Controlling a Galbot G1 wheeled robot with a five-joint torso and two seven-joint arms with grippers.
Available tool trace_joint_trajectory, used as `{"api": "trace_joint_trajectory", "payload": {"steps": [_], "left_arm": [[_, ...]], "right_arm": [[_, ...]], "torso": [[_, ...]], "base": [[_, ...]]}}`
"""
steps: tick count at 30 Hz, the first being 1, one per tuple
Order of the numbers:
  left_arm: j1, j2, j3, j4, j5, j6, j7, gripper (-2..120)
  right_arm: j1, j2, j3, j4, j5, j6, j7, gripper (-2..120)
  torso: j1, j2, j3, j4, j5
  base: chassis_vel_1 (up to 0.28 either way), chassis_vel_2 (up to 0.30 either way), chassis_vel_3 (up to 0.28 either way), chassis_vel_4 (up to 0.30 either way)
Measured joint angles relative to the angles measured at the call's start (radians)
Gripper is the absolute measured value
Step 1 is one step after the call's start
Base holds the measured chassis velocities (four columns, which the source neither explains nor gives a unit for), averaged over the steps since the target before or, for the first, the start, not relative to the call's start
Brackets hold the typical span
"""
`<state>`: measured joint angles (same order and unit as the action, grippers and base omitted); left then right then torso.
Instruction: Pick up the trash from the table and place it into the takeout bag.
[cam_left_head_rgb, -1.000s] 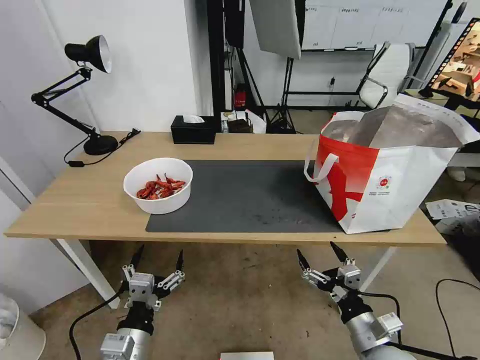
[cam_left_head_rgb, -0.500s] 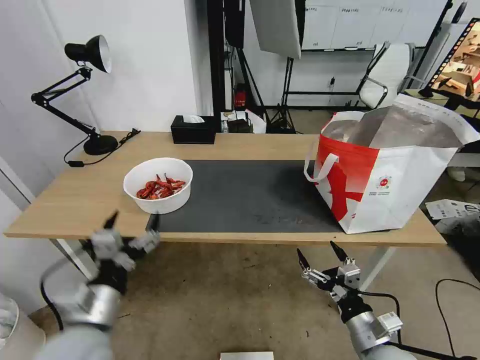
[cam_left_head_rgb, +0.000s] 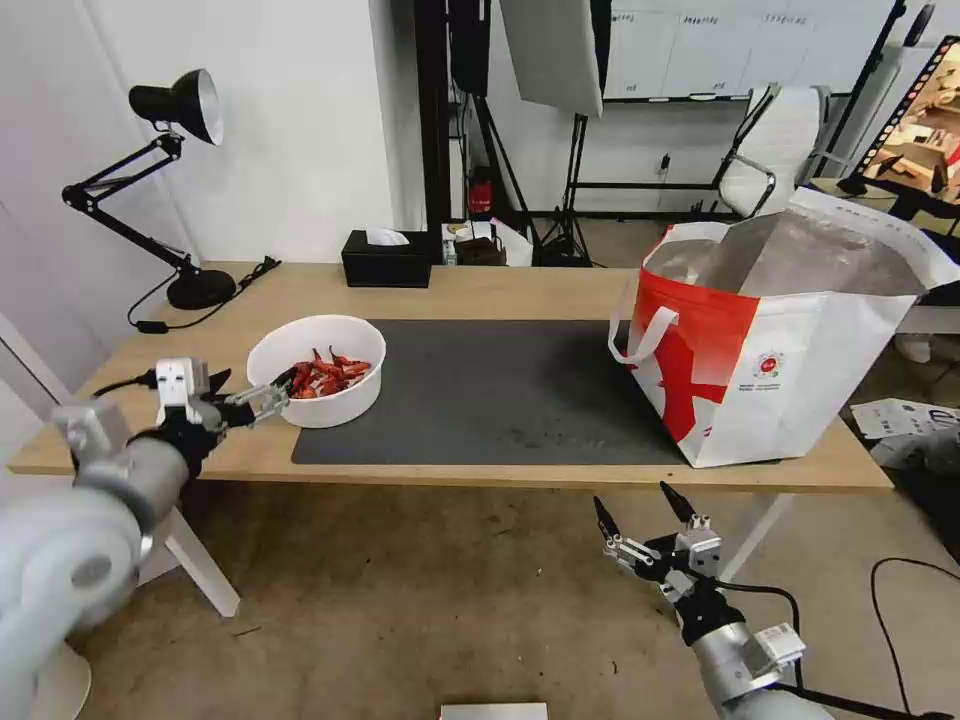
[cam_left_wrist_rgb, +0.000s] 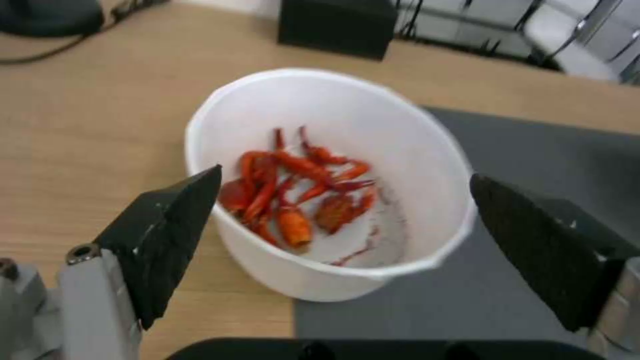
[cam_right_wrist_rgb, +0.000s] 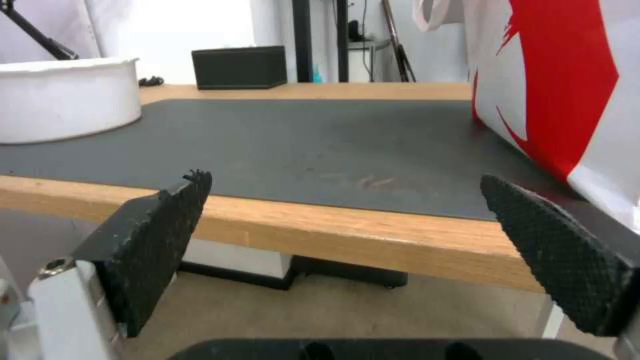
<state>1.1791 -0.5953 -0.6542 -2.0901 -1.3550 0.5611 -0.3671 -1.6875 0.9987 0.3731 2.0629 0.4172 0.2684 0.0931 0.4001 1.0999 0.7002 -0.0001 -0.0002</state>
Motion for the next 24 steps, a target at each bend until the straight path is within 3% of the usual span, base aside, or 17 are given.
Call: {"api": "trace_joint_trajectory", "payload": {"steps": [1,4,5,8,9,11,13,14,16,24], "left_arm": [[0.0,0.0,0.0,0.0,0.0,0.0,0.0,100],[-0.119,0.043,0.067,0.117,-0.082,0.067,0.004,100],[-0.119,0.043,0.067,0.117,-0.082,0.067,0.004,100],[-0.233,0.063,0.158,0.235,-0.115,0.096,0.017,100],[-0.233,0.063,0.158,0.235,-0.115,0.096,0.017,100],[-0.321,0.059,0.243,0.326,-0.127,0.11,0.022,100],[-0.324,0.059,0.246,0.329,-0.127,0.111,0.022,100],[-0.39,0.047,0.312,0.395,-0.129,0.117,0.024,100],[-0.444,0.028,0.366,0.447,-0.126,0.123,0.02,100],[-0.521,-0.022,0.434,0.509,-0.13,0.137,-0.013,100]], "right_arm": [[0.0,0.0,0.0,0.0,0.0,0.0,0.0,100],[0.0,0.0,0.0,0.0,0.0,0.0,0.0,100],[0.0,0.0,0.0,0.0,0.0,0.0,0.0,100],[0.0,0.0,0.0,0.0,0.0,0.0,0.0,100],[0.0,0.0,0.0,0.0,0.0,0.0,0.0,100],[0.0,0.0,0.0,0.0,0.0,0.0,0.0,100],[0.0,0.0,0.0,0.0,0.0,0.0,0.0,100],[0.0,0.0,0.0,0.0,0.0,0.0,0.0,100],[0.0,0.0,0.0,0.0,0.0,0.0,0.0,100],[0.0,0.0,0.0,0.0,0.0,0.0,0.0,100]], "torso": [[0.0,0.0,0.0,0.0,0.0],[0.0,0.0,0.0,0.0001,0.0],[0.0,0.0,0.0,0.0001,0.0],[0.0,0.0,0.0,0.0002,0.0],[0.0,0.0,0.0,0.0002,0.0],[0.0,0.0,0.0,0.0002,0.0001],[0.0,0.0,0.0,0.0002,0.0],[0.0,0.0,0.0,0.0002,0.0],[0.0,0.0,0.0,0.0001,0.0],[0.0,0.0,0.0,0.0001,0.0002]], "base": [[0.0,0.0,0.0,0.0],[0.0,0.0,0.0,0.0],[0.0,0.0,0.0,0.0],[0.0,0.0,0.0,0.0],[0.0,0.0,0.0,0.0],[0.0,0.0,0.0,0.0],[0.0,0.0,0.0,0.0],[0.0,0.0,0.0,0.0],[0.0,0.0,0.0,0.0],[0.0,0.0,0.0,0.0]]}}
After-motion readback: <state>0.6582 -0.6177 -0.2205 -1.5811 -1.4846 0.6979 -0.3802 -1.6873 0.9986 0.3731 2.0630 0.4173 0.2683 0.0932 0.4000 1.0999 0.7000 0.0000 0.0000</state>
